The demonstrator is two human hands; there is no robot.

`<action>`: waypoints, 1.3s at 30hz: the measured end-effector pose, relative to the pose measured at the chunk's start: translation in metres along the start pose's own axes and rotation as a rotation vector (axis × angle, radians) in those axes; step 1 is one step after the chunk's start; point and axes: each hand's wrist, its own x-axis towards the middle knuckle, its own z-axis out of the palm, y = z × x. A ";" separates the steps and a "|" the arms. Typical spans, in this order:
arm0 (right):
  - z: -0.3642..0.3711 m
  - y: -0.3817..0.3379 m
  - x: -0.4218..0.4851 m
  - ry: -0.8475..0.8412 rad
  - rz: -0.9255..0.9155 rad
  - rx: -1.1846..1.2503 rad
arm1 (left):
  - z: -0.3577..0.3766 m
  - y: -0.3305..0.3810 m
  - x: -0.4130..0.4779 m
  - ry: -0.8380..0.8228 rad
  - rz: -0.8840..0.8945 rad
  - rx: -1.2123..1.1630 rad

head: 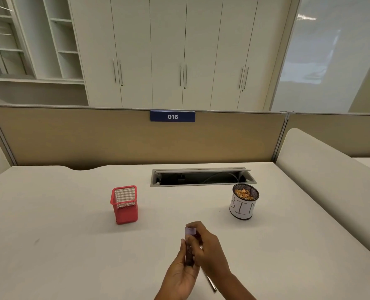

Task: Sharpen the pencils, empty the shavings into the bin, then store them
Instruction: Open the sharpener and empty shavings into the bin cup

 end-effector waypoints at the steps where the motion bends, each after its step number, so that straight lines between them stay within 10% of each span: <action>1: -0.001 0.000 0.000 0.001 0.012 0.018 | 0.000 0.000 0.001 0.000 0.010 0.021; 15: -0.035 0.010 0.017 0.036 0.306 0.548 | 0.037 -0.006 0.017 0.037 0.235 0.881; 22: -0.071 0.031 0.045 0.123 0.288 0.323 | 0.086 -0.014 0.055 -0.018 0.551 1.323; 39: -0.134 0.093 0.101 0.264 -0.028 -0.529 | 0.165 -0.056 0.142 -0.050 0.452 1.524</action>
